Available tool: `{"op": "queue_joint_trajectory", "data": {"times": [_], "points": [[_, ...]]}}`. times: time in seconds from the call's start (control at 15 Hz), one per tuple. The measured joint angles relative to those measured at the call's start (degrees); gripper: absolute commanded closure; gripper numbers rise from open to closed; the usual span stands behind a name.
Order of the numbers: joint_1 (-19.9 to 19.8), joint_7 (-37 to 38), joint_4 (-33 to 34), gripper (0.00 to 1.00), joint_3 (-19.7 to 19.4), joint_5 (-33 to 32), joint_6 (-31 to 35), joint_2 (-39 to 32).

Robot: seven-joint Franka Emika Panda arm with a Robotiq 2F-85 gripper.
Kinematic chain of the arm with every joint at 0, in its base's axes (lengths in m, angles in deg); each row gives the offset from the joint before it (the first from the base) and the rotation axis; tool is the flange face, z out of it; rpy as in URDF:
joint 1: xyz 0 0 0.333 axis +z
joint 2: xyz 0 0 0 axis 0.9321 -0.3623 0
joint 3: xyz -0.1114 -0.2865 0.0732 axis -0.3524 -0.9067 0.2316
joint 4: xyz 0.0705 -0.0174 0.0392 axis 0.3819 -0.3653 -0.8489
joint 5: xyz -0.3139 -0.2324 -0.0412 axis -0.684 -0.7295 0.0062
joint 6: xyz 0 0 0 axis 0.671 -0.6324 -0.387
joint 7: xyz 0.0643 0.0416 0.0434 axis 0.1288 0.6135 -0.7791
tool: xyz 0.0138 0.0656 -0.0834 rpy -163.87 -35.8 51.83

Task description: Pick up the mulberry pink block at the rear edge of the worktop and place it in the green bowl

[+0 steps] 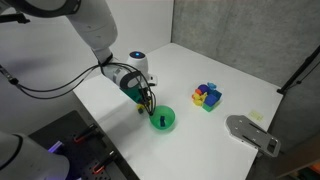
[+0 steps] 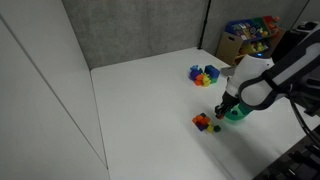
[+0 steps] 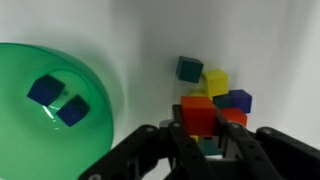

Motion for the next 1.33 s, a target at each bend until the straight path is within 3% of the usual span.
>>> {"op": "queue_joint_trajectory", "data": {"times": [0.27, 0.33, 0.47, 0.8, 1.33], "points": [[-0.6, 0.0, 0.0, 0.88, -5.7, -0.1, -2.3, 3.0], [-0.7, 0.0, 0.1, 0.45, -7.1, -0.1, -2.6, 3.4], [-0.8, 0.0, 0.2, 0.39, -9.5, -0.2, -3.2, 3.8], [-0.8, 0.0, 0.1, 0.01, -11.5, -0.6, -5.0, 4.6], [-1.7, -3.3, -2.7, 0.00, -9.0, -0.5, -22.1, 17.5]]}}
